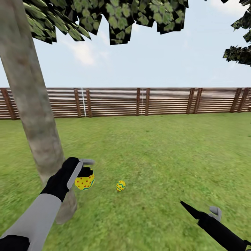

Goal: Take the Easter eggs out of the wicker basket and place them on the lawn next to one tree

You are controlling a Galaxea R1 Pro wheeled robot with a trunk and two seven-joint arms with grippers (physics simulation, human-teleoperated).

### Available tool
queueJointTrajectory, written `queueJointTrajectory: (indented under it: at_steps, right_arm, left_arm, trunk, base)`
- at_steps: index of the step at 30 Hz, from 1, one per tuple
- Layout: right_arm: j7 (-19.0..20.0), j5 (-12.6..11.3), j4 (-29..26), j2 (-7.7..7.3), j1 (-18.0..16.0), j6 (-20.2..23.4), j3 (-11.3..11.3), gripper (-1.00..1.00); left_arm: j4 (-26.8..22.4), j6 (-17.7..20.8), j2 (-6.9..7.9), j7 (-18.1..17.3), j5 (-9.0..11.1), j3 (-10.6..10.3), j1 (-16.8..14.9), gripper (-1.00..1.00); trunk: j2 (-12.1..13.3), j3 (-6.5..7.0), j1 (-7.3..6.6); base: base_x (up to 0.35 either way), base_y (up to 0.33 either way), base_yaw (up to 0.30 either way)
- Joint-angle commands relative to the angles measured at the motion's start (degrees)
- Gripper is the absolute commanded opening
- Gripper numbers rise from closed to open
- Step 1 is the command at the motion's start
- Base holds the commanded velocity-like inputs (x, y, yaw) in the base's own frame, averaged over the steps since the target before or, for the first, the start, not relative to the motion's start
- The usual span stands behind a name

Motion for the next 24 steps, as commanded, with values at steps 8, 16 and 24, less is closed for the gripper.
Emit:
queueJointTrajectory:
  at_steps: [8,16,24]
  right_arm:
    - [0.2,-0.2,0.0,0.01,-0.1,0.3,-0.1,1.0]
    - [0.2,-0.2,0.0,0.01,-0.1,0.3,-0.1,1.0]
    - [0.1,-0.2,0.0,0.01,-0.1,0.3,-0.1,1.0]
  left_arm:
    - [-0.1,0.2,0.09,0.5,0.6,-0.3,0.0,-1.0]
    - [-0.1,0.2,0.13,0.5,0.6,-0.3,0.0,-1.0]
    - [0.0,0.2,0.11,0.5,0.6,-0.3,0.0,-1.0]
  trunk:
    - [-0.1,-0.32,0.01]
    - [-0.1,-0.34,0.01]
    - [-0.1,-0.34,0.01]
  base:
    - [0.126,0.0,-0.24]
    - [0.307,0.0,-0.023]
    - [0.319,0.0,0.0]
